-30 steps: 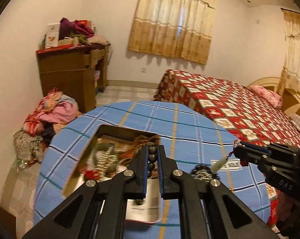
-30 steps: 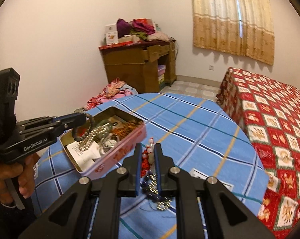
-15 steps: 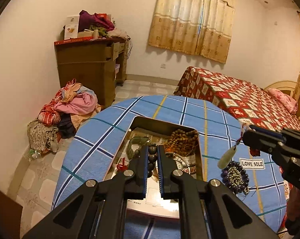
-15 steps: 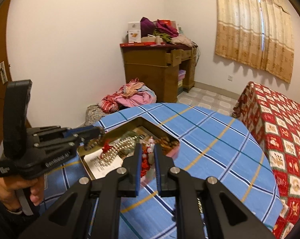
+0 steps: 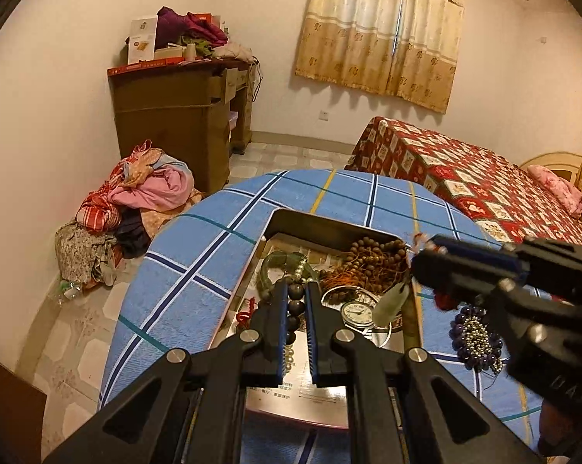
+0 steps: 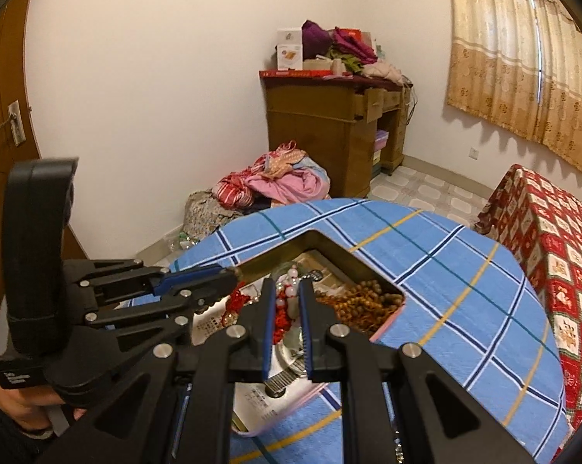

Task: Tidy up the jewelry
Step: 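Carry the bead bracelet and jade pendant over the pink tin with both tools, then open both tools into the tin and move them back to the purple bracelet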

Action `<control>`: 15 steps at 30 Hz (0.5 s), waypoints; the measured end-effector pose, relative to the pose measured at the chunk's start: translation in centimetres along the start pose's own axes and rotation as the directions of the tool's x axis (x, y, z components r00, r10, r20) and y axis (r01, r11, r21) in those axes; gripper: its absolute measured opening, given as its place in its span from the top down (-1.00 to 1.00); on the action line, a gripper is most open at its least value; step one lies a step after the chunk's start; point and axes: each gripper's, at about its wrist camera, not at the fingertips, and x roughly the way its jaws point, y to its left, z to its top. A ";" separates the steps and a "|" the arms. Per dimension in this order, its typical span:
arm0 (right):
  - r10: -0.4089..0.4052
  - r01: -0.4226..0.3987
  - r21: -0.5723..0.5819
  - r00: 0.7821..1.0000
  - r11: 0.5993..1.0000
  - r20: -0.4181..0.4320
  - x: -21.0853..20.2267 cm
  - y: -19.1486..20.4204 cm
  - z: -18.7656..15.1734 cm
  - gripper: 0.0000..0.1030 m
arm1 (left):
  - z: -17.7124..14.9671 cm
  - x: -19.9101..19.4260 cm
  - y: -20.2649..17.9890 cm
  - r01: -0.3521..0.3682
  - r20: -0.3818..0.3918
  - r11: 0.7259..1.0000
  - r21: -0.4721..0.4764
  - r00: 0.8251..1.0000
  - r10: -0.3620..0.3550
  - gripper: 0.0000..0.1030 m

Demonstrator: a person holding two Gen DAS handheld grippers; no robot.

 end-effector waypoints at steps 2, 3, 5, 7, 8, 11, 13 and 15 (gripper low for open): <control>0.004 -0.004 0.003 1.000 1.000 -0.020 0.8 0.0 -0.4 0.72 | -0.2 0.3 0.2 -0.005 -0.009 1.000 -0.002 1.000 0.005 0.85; 0.005 -0.005 0.005 1.000 1.000 -0.029 1.1 0.0 -0.6 0.72 | -0.3 0.5 0.3 -0.007 -0.014 1.000 -0.003 1.000 0.007 0.85; 0.007 -0.007 0.009 0.999 1.000 -0.046 1.7 -0.1 -1.1 0.72 | -0.4 0.8 0.4 -0.009 -0.022 1.000 -0.004 1.000 0.009 0.85; 0.009 -0.008 0.011 0.998 1.000 -0.058 2.1 -0.3 -1.3 0.72 | -0.5 1.0 0.6 -0.012 -0.030 1.000 -0.003 0.999 0.012 0.85; 0.019 -0.018 0.011 0.997 1.000 -0.068 2.3 -0.3 -1.5 0.72 | -0.5 1.1 0.5 -0.012 -0.030 1.000 -0.004 0.999 0.012 0.85; 0.021 -0.022 -0.012 0.996 1.000 -0.092 2.6 0.1 -1.9 0.62 | -0.5 1.0 0.3 -0.014 -0.019 1.000 -0.008 1.000 0.014 0.84; 0.008 -0.010 -0.024 0.995 1.000 -0.098 2.6 0.3 -2.2 0.28 | -0.4 1.0 0.2 -0.025 -0.031 1.000 -0.007 0.999 0.025 0.82; 0.008 -0.009 -0.013 0.995 1.000 -0.101 2.3 0.1 -2.6 0.20 | -0.4 1.1 0.2 -0.028 -0.039 1.000 -0.006 0.999 0.028 0.72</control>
